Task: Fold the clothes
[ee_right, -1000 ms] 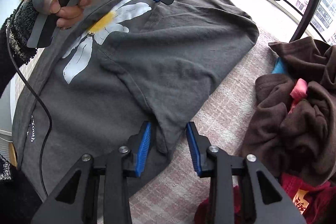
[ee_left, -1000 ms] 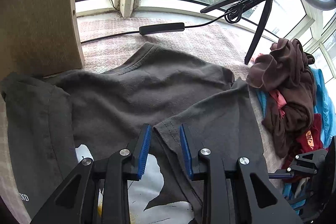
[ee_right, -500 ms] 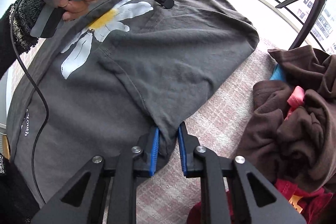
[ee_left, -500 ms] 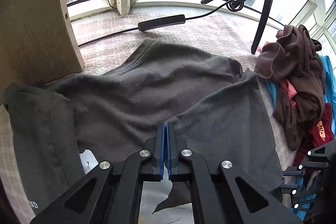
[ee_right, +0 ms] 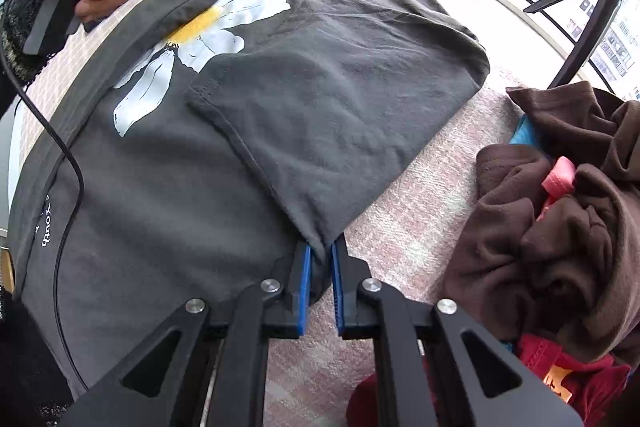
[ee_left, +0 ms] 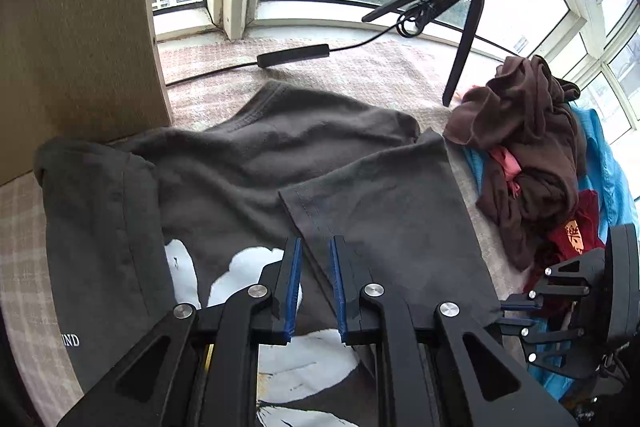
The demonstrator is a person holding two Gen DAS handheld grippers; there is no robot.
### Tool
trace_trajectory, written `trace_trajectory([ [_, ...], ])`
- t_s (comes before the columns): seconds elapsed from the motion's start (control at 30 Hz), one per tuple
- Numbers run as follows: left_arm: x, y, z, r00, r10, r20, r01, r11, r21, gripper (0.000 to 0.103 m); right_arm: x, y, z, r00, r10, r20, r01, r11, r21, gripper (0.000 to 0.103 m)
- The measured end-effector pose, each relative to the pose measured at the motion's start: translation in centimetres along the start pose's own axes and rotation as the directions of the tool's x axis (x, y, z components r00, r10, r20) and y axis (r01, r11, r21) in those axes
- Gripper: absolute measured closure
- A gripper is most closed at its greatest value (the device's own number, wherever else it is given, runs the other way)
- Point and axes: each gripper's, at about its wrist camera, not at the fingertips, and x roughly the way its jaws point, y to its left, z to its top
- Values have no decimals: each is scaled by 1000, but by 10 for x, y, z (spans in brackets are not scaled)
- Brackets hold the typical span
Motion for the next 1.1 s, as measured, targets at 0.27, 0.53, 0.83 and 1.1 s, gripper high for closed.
trace_trajectory([
  [0.27,15,-39,-40,999,-38,-14,38,999,37,86,-46,-19,45,979,103,175,-126,984,126,91],
  [0.53,-20,-22,-64,997,71,31,-70,996,-50,87,32,-30,95,997,25,70,-34,991,132,93],
  [0.83,-136,-69,-162,982,61,180,-45,995,-91,85,-113,-33,52,934,102,343,-195,948,252,78],
  [1.1,-168,-120,-279,988,-27,150,47,990,-129,80,-231,-18,6,848,168,503,-316,922,224,67],
])
